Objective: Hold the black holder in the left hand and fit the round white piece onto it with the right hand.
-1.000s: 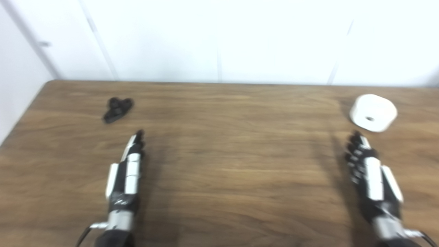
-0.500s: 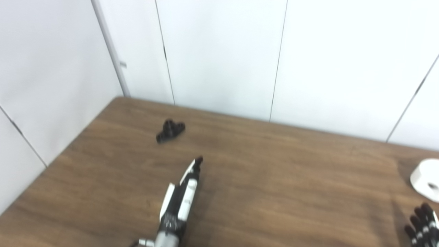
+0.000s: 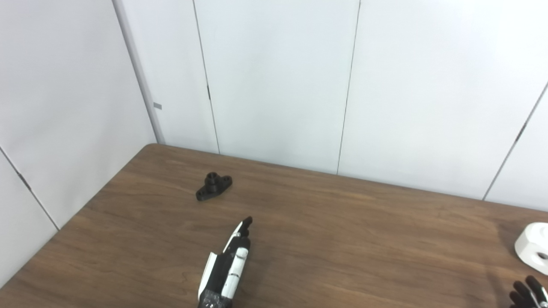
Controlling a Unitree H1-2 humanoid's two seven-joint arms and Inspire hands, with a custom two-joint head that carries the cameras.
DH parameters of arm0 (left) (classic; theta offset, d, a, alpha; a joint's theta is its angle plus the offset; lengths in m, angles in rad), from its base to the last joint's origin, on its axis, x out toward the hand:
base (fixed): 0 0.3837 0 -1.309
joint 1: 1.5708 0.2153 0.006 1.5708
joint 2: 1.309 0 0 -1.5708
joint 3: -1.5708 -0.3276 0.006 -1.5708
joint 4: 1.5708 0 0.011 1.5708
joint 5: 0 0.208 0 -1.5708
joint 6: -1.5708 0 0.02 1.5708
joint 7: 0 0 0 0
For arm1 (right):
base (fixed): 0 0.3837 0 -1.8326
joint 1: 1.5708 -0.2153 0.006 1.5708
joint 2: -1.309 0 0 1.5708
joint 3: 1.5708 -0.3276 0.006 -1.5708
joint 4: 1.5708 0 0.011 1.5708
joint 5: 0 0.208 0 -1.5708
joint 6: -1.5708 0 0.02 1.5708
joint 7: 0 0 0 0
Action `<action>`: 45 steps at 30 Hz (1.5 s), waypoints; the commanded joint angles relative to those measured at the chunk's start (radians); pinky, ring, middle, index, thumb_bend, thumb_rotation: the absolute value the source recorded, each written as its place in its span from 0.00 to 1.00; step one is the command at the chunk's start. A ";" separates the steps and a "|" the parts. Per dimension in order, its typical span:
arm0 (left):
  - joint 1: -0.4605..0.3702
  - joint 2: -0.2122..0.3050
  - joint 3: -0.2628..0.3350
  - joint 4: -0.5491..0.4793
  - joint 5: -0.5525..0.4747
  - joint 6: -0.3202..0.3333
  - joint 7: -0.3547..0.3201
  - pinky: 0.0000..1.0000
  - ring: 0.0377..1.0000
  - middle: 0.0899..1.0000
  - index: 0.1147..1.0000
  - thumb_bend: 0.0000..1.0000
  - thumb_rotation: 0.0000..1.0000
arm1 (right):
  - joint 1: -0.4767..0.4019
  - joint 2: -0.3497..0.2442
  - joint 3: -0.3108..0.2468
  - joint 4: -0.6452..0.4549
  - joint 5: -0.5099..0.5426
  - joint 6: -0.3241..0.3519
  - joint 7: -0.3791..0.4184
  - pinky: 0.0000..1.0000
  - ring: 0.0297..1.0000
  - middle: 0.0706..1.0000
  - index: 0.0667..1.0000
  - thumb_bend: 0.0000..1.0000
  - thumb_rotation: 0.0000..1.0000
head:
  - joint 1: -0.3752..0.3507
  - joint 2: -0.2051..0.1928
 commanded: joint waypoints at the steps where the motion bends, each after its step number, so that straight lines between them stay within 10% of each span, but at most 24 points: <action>1: 0.027 -0.020 -0.005 -0.007 0.040 0.003 0.020 1.00 1.00 1.00 0.95 0.63 0.77 | -0.013 -0.005 -0.004 -0.013 0.001 -0.016 -0.002 1.00 0.97 0.96 0.96 0.64 1.00 | 0.001 0.006; 11: -0.001 0.006 0.016 -0.120 0.208 0.104 0.061 1.00 1.00 0.99 0.92 0.78 0.40 | -0.017 -0.006 -0.011 -0.023 -0.005 0.000 -0.012 1.00 1.00 0.97 0.97 0.71 1.00 | 0.004 0.023; 16: -0.063 0.068 0.046 -0.147 0.408 0.221 0.076 1.00 1.00 0.98 0.87 0.88 0.43 | -0.015 -0.009 -0.012 -0.013 -0.013 -0.010 -0.010 1.00 0.99 0.97 0.97 0.73 1.00 | 0.027 0.028; 24: -0.145 0.154 0.109 -0.130 0.451 0.326 0.062 1.00 1.00 1.00 0.83 0.88 0.36 | -0.017 -0.006 -0.009 -0.004 -0.019 -0.014 -0.008 1.00 1.00 0.98 0.98 0.75 1.00 | 0.027 0.034; 45: -0.359 0.361 0.169 0.204 0.553 0.410 0.152 1.00 1.00 0.96 0.77 0.91 0.36 | -0.010 0.004 0.002 -0.015 -0.034 -0.014 -0.017 1.00 0.99 0.97 0.98 0.74 1.00 | 0.020 0.043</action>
